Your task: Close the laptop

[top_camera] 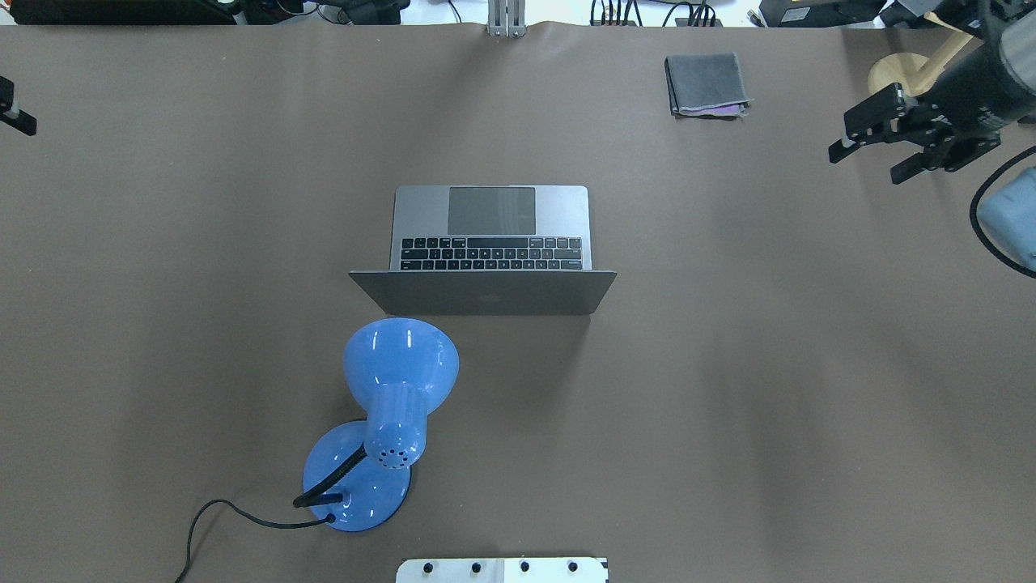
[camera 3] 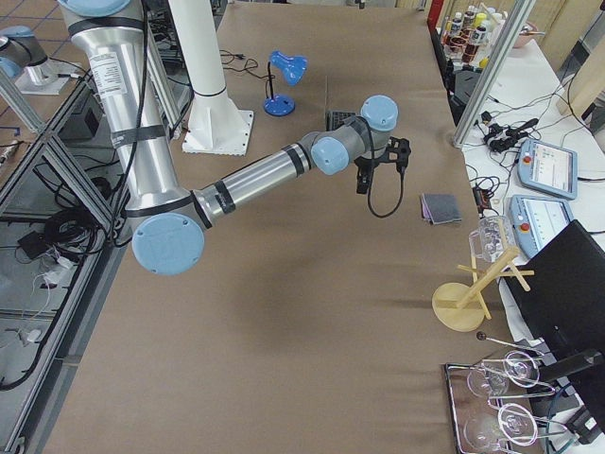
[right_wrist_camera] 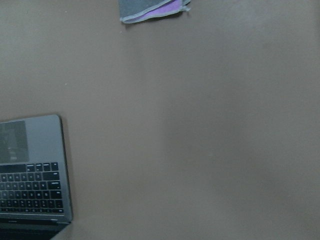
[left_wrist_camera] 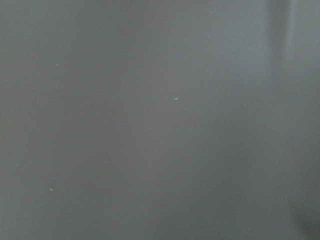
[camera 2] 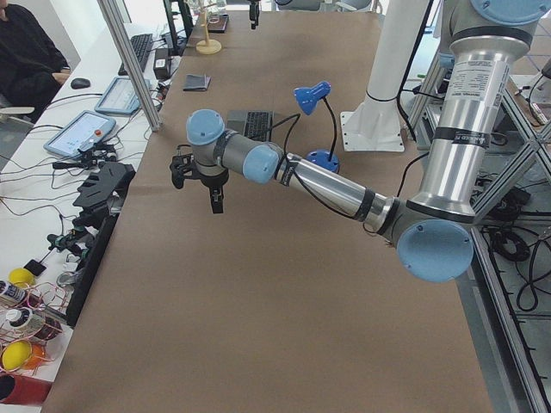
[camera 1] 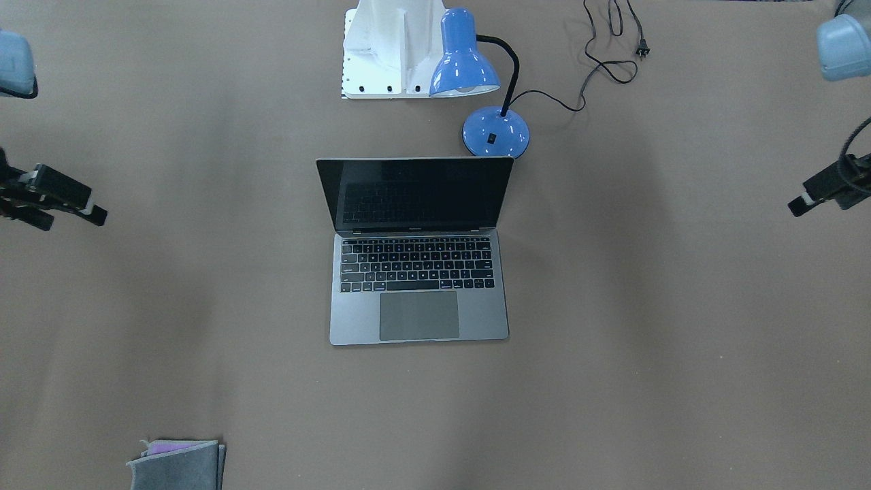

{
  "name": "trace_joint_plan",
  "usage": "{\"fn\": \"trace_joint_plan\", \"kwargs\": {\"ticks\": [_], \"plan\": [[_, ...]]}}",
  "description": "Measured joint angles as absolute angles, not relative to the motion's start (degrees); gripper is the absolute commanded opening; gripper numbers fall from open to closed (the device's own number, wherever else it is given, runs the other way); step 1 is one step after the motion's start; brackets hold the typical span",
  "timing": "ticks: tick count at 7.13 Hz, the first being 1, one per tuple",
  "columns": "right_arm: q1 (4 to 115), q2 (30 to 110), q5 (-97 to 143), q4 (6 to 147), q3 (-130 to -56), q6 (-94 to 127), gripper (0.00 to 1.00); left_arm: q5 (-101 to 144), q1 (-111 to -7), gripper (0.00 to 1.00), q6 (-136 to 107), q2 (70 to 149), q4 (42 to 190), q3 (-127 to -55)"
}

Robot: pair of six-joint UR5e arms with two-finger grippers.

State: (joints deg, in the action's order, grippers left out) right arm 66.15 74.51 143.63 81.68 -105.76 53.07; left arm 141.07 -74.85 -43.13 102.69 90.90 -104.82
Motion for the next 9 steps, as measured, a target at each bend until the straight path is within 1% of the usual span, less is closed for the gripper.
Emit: {"fn": "trace_joint_plan", "kwargs": {"ticks": [1, 2, 3, 4, 5, 9], "plan": [[64.0, 74.1, 144.0, 81.2, -108.2, 57.8, 1.00, 141.1, -71.2, 0.98, -50.2, 104.0, 92.9, -106.3], [61.9, 74.0, 144.4, 81.1, -110.9, 61.4, 0.97, 141.2, -68.0, 0.90, -56.6, 104.8, 96.1, -107.5], [59.3, 73.9, 144.5, 81.0, -113.2, 64.9, 0.57, 141.2, -65.0, 0.56, -61.5, 105.2, 99.7, -108.3], [56.8, 73.8, 144.5, 80.8, -115.1, 67.7, 0.15, 141.2, -62.2, 0.24, -65.6, 105.4, 102.9, -109.1], [54.8, 73.9, 144.8, 80.7, -116.4, 69.2, 0.00, 141.2, -59.8, 0.00, -68.5, 105.6, 105.2, -110.0], [47.1, 73.9, 143.9, 80.5, -118.8, 70.1, 0.00, 140.5, -51.4, 0.00, -71.1, 106.5, 106.7, -111.5]]}}
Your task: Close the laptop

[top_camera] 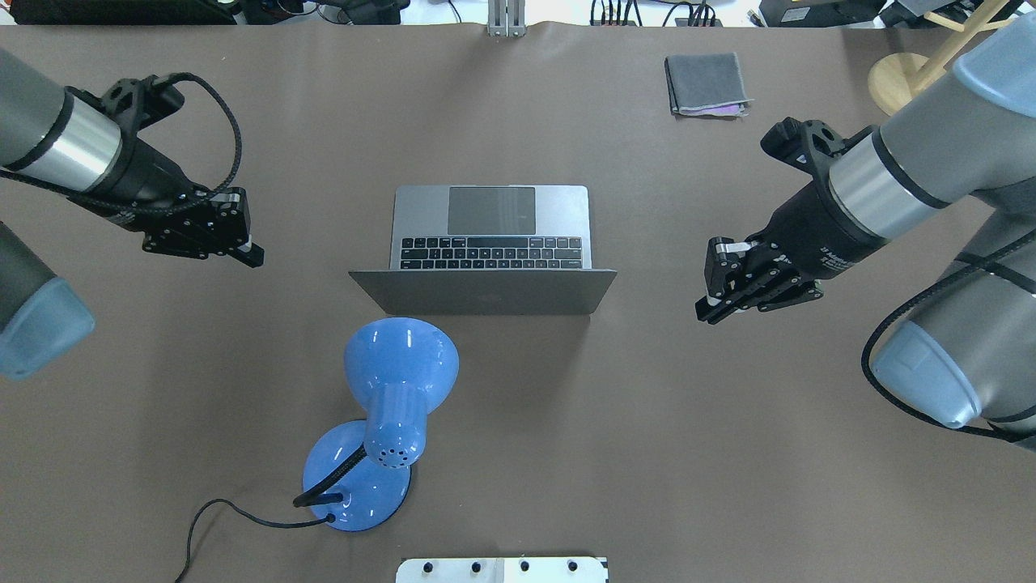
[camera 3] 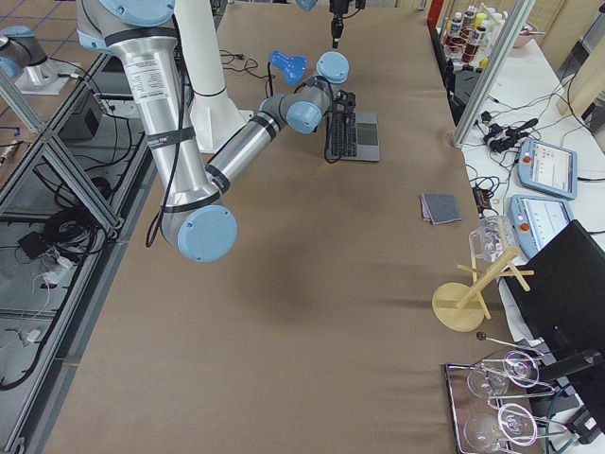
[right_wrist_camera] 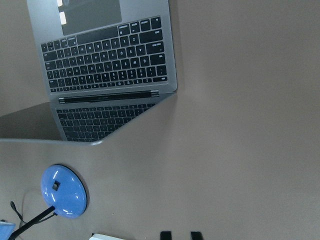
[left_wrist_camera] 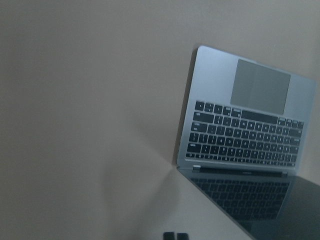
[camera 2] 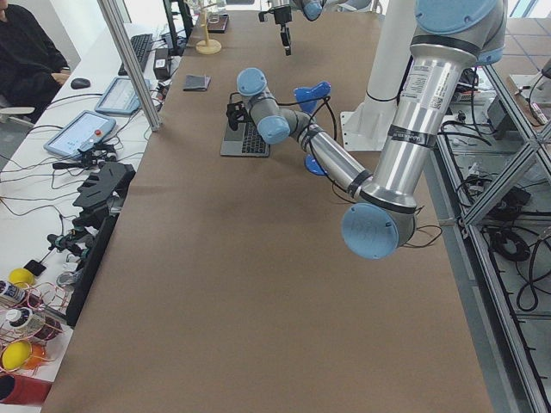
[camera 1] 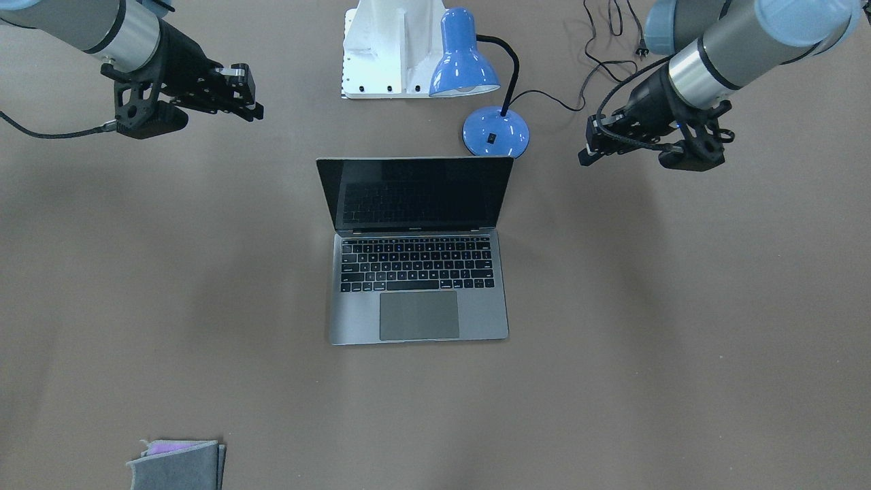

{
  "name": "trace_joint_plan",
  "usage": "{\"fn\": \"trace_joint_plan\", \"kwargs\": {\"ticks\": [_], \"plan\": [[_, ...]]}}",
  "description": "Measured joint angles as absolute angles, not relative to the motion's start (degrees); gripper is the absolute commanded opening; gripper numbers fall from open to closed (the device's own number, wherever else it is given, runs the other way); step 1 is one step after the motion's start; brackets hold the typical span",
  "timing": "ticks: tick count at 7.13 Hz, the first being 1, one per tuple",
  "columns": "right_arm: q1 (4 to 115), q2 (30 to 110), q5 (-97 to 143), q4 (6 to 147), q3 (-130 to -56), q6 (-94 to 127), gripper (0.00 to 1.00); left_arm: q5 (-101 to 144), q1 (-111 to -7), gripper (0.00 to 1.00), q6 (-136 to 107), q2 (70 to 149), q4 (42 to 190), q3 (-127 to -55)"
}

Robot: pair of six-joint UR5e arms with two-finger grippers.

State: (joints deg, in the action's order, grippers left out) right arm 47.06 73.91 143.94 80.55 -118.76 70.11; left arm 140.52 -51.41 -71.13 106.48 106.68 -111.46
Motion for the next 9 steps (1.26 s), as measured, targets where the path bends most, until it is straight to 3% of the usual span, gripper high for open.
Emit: {"fn": "trace_joint_plan", "kwargs": {"ticks": [9], "plan": [[35.4, 68.3, 133.5, 80.6, -114.7, 70.1, 0.00, 133.1, -38.2, 0.00, -79.2, 111.4, 106.6, -109.4]]}}
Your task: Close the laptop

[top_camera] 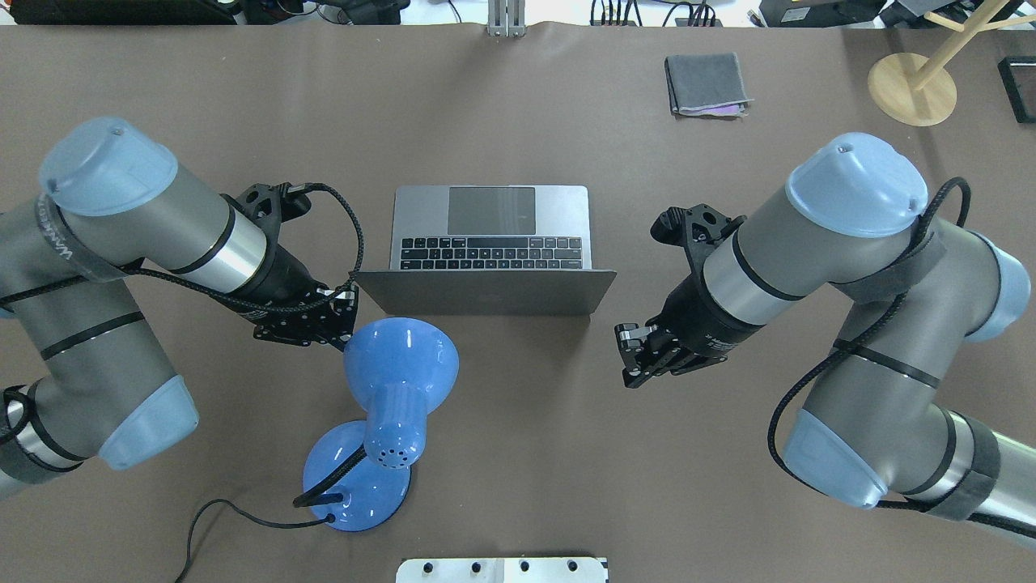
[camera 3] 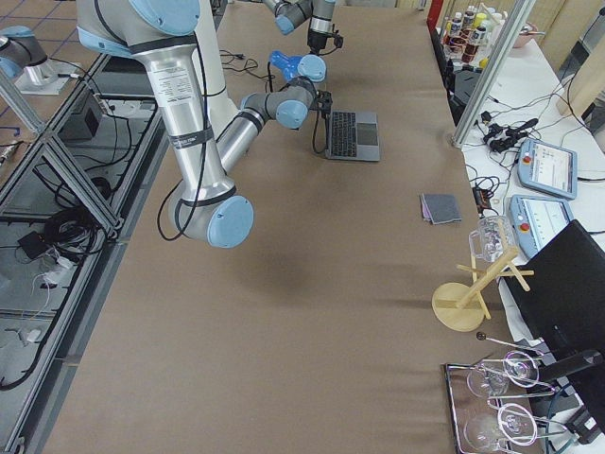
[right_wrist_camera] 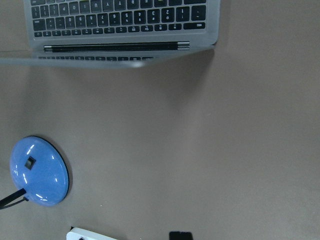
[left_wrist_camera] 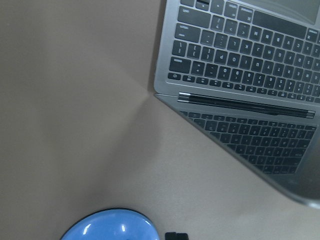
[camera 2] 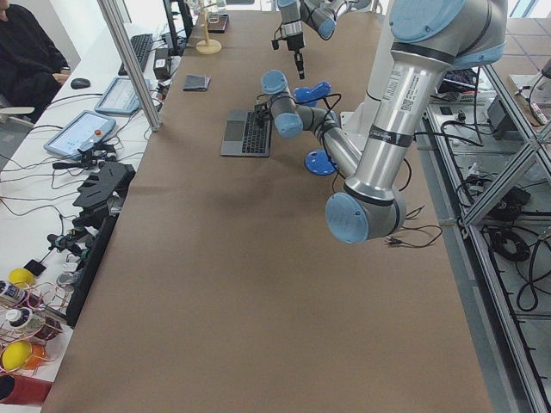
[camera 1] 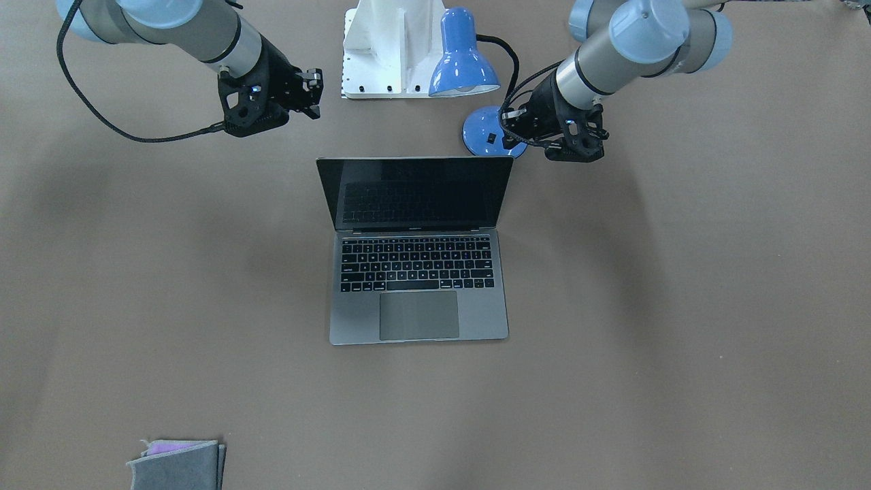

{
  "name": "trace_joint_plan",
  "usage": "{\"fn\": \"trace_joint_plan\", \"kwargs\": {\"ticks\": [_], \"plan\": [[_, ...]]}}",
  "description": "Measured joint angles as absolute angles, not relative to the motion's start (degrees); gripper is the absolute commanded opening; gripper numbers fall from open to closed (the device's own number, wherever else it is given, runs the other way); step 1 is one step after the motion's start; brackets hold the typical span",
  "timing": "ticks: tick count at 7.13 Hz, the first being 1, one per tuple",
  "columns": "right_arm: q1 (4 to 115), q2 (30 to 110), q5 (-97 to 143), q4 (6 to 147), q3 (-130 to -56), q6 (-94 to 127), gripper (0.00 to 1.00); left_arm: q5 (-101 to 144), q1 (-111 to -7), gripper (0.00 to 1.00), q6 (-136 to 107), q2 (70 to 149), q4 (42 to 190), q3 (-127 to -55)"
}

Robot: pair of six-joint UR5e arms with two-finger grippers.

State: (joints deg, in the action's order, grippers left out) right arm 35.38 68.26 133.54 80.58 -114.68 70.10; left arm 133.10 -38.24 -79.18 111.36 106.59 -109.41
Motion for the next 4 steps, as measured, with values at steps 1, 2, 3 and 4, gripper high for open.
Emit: {"fn": "trace_joint_plan", "kwargs": {"ticks": [1, 2, 3, 4], "plan": [[35.4, 66.3, 132.6, 80.5, -112.7, 70.0, 0.00, 132.1, -37.2, 0.00, -80.3, 112.3, 106.6, -109.0], [35.4, 64.9, 131.5, 80.5, -111.3, 70.0, 0.00, 131.4, -36.3, 0.00, -81.2, 113.4, 106.6, -108.4], [35.5, 63.9, 130.5, 80.5, -110.5, 70.0, 0.00, 131.1, -35.9, 0.00, -81.5, 114.4, 106.6, -107.9], [35.9, 63.0, 129.8, 80.5, -109.9, 70.0, 0.00, 131.0, -35.8, 0.00, -81.7, 115.4, 106.6, -107.4]]}}
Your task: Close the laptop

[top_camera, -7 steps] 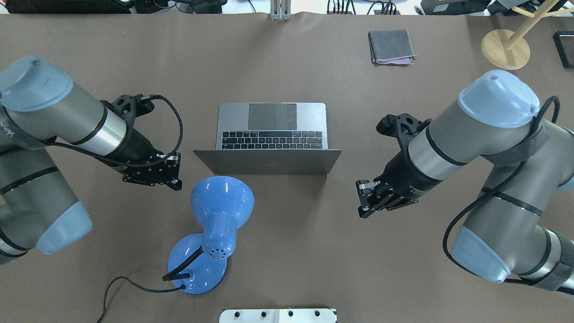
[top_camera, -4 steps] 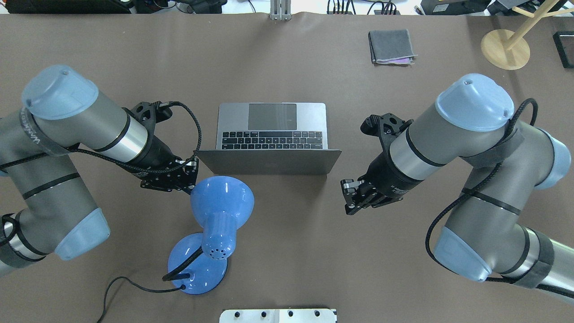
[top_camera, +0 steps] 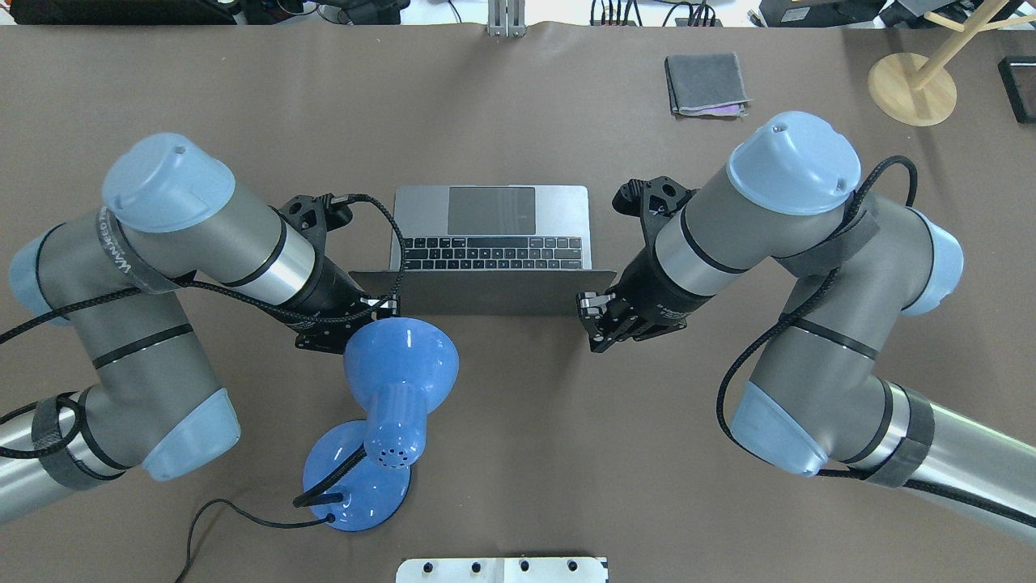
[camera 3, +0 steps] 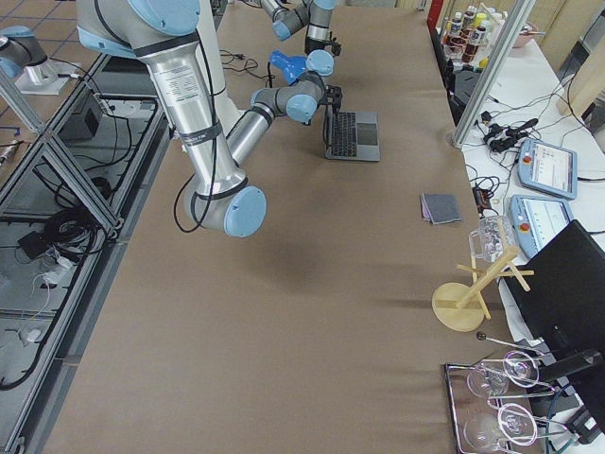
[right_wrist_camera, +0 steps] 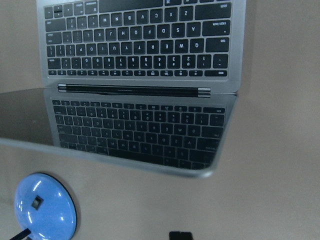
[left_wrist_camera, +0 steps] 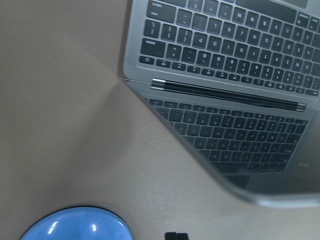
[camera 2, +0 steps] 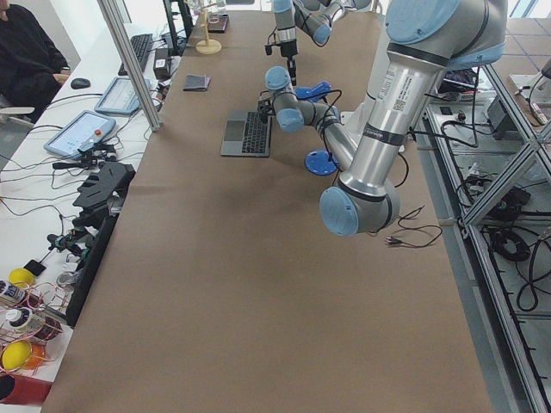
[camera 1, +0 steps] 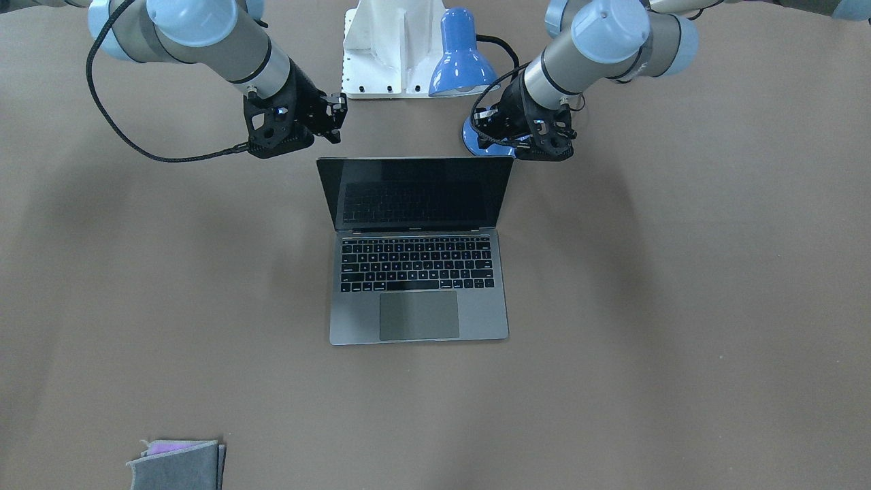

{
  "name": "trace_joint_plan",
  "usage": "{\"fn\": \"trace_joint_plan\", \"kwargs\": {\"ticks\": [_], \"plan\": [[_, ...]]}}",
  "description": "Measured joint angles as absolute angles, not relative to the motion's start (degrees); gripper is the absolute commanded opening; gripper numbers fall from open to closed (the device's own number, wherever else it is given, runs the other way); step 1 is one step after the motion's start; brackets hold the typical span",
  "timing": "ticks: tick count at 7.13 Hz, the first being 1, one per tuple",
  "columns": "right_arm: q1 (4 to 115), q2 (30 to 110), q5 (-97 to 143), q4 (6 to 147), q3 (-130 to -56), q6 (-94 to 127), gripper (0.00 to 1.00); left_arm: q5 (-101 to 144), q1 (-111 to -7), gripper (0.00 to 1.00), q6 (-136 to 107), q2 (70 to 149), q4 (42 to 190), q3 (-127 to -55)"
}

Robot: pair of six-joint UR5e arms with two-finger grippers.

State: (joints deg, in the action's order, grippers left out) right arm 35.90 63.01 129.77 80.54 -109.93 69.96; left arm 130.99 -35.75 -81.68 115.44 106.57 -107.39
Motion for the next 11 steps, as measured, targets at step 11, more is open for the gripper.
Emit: {"fn": "trace_joint_plan", "kwargs": {"ticks": [11], "plan": [[43.1, 51.2, 126.8, 74.5, -92.1, 69.9, 0.00, 126.7, -44.0, 0.00, -78.3, 130.8, 110.9, -85.4]]}}
